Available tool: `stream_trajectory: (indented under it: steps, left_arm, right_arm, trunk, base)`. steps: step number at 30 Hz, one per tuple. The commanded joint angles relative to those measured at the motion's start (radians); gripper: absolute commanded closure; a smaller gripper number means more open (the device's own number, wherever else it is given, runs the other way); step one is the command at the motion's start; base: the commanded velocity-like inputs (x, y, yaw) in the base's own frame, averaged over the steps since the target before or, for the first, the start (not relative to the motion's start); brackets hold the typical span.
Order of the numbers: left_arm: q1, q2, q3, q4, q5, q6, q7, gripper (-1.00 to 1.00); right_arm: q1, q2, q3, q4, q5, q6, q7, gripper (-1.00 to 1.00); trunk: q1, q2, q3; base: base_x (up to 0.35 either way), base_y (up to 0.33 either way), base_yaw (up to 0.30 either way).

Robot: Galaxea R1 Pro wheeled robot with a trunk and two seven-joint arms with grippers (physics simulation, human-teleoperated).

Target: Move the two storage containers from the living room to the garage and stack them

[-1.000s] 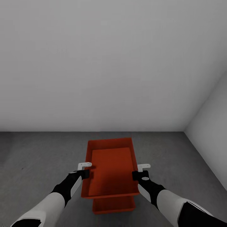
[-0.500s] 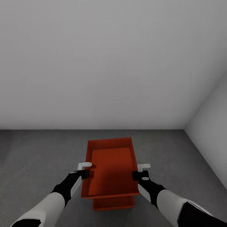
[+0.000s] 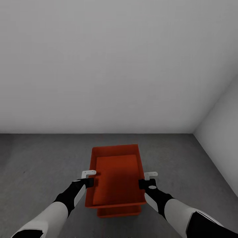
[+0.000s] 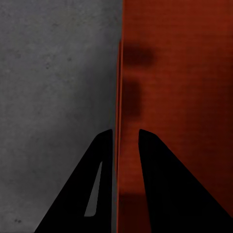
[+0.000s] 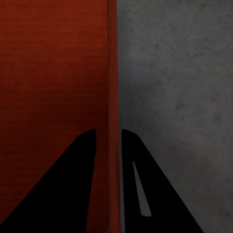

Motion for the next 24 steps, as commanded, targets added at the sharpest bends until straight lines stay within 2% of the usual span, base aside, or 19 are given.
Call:
stream_trajectory:
  steps: [1,24]
  left_arm:
    - [0.000,0.005,0.008,-0.002,0.012,0.006,0.015,1.00]
    - [0.000,0.005,0.008,-0.002,0.012,0.006,0.015,1.00]
  right_arm:
    - [-0.001,-0.015,-0.044,-0.004,0.008,-0.003,-0.014,1.00]
    - [-0.001,-0.015,-0.044,-0.004,0.008,-0.003,-0.014,1.00]
  trunk:
    - [0.000,-0.001,-0.003]
    - [0.000,-0.001,-0.026]
  base:
    - [0.000,0.000,0.000]
    - [0.000,0.000,0.000]
